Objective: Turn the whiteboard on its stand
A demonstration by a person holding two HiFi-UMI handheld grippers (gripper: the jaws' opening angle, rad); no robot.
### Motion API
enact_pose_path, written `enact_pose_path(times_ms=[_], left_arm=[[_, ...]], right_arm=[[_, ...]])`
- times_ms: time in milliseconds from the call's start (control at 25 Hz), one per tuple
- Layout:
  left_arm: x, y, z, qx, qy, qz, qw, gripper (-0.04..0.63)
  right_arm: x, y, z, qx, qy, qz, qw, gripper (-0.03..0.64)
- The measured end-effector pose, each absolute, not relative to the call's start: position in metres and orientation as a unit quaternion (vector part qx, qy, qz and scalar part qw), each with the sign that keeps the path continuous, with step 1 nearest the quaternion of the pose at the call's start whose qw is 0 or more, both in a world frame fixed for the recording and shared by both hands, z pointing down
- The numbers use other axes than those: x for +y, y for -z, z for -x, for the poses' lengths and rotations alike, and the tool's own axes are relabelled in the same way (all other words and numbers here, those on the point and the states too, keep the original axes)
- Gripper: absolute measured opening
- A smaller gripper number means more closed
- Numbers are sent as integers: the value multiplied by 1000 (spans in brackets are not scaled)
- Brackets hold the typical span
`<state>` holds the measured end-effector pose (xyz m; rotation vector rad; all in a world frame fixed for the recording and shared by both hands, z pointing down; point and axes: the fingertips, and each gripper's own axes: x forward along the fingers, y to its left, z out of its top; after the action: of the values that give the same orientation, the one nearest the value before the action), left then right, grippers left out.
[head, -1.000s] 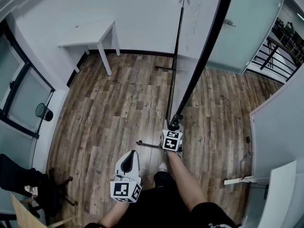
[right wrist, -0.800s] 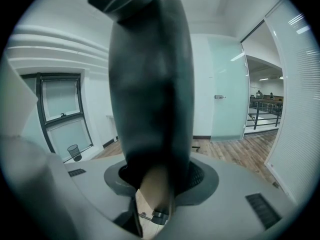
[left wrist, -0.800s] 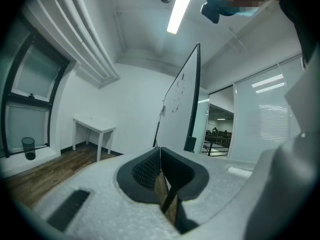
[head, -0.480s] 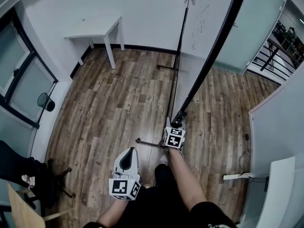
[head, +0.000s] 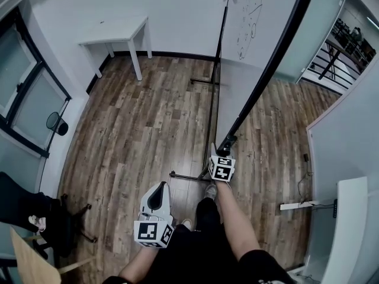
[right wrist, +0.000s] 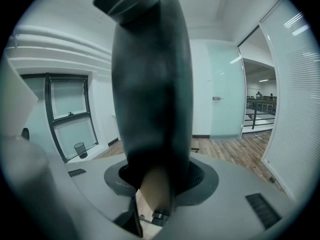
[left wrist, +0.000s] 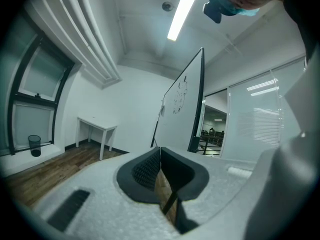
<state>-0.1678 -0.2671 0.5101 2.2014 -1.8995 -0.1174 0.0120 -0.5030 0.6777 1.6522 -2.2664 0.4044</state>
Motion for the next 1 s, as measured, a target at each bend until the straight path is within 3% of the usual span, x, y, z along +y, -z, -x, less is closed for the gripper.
enact_pose_path(times_ms=[1000], left_arm=[[-182,-496,173,-595,46,-789,148,18]], right_arm=[[-358,-660,-6,-792,-127,-574,164,153]])
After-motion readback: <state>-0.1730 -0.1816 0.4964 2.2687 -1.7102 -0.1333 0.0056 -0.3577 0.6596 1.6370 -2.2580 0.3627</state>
